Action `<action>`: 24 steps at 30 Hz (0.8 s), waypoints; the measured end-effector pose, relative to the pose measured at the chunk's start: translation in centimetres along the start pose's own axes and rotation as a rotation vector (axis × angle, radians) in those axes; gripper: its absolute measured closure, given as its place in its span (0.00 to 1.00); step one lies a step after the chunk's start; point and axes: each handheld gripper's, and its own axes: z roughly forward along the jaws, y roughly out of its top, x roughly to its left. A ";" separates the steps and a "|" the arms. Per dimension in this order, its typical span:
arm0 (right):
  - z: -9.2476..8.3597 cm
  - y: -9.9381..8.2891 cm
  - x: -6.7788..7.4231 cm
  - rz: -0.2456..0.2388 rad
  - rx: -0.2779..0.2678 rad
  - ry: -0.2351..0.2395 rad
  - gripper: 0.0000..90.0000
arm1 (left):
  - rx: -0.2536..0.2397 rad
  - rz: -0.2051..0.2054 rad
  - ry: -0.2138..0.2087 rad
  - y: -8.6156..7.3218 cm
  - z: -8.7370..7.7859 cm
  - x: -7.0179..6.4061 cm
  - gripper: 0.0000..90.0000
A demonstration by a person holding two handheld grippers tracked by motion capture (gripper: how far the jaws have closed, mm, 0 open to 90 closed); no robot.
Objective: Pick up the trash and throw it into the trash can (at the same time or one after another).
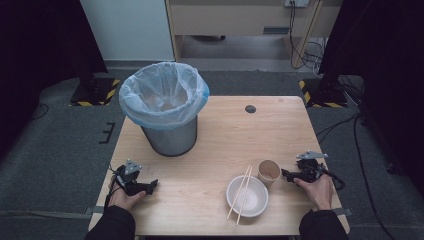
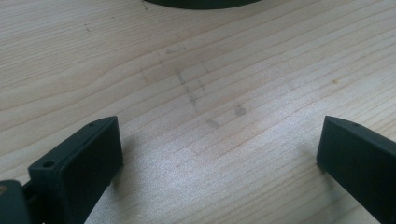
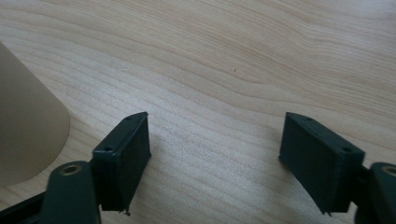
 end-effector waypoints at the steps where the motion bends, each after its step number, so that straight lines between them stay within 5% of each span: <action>1: -0.1 0.1 0.0 -0.003 -0.005 -0.003 0.30 | 0.000 -0.001 -0.001 0.0 0.0 0.0 0.00; 14: -3.7 2.3 0.2 0.091 -0.229 -0.010 0.35 | 0.002 0.008 0.000 -0.1 0.0 -0.1 0.00; 24: -5.0 3.6 0.9 0.081 -0.283 0.010 0.40 | 0.002 0.009 -0.001 -0.1 0.0 -0.1 0.00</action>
